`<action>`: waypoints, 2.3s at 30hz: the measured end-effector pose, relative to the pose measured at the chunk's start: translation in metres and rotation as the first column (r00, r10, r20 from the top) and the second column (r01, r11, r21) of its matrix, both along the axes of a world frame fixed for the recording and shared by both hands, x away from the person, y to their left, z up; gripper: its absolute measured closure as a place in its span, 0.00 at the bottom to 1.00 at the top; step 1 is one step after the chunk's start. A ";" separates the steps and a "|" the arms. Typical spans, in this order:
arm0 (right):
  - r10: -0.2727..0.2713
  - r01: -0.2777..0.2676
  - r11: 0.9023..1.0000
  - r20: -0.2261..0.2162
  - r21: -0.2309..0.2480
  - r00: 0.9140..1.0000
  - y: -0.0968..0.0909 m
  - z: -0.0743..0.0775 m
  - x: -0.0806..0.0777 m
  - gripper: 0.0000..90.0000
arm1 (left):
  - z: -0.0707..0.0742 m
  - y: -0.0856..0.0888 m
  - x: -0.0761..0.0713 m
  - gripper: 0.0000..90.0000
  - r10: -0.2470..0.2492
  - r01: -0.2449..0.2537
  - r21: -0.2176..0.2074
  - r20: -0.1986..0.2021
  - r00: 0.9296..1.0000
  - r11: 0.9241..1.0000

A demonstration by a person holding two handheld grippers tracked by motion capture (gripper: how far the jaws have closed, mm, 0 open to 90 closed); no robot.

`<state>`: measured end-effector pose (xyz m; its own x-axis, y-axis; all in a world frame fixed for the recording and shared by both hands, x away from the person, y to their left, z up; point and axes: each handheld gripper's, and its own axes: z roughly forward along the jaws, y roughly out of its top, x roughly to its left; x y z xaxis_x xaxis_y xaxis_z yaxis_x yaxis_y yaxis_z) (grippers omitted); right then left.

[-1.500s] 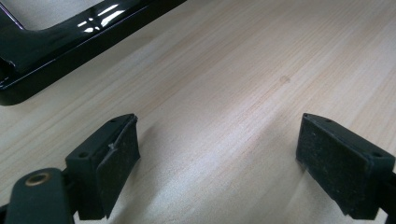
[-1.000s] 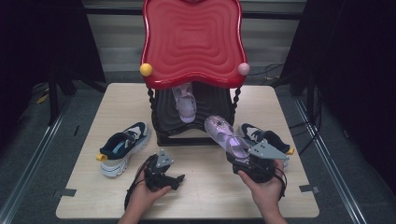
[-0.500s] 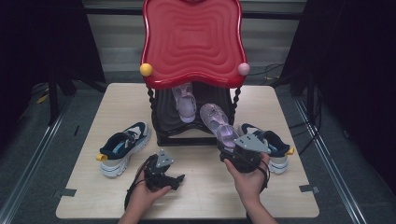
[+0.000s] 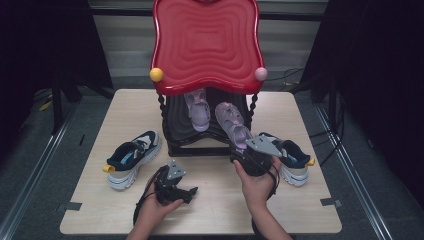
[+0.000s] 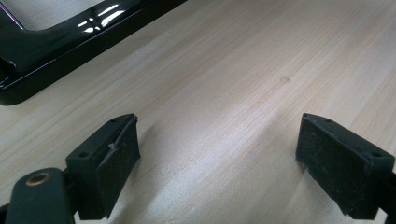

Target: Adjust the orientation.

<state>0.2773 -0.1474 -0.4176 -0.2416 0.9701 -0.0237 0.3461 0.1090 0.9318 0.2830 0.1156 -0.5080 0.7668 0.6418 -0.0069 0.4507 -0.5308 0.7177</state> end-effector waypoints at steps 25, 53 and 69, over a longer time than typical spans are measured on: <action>-0.085 0.084 0.996 0.023 0.030 0.996 0.016 0.001 0.032 0.41 | 0.000 0.000 0.000 0.14 0.000 0.000 -0.001 0.000 1.000 1.000; -0.163 0.162 0.986 0.042 0.038 0.986 0.035 0.001 0.068 0.41 | 0.000 0.000 0.000 0.14 0.001 -0.001 -0.001 -0.002 1.000 1.000; -0.180 0.178 0.983 0.055 0.032 0.982 0.050 0.002 0.085 0.41 | 0.000 0.000 0.000 0.14 -0.001 0.001 -0.005 0.000 1.000 1.000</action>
<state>0.3623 -0.0976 -0.4161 -0.0632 0.9980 -0.0054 0.3037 0.0244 0.9524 0.2830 0.1155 -0.5083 0.7673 0.6413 -0.0102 0.4507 -0.5278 0.7200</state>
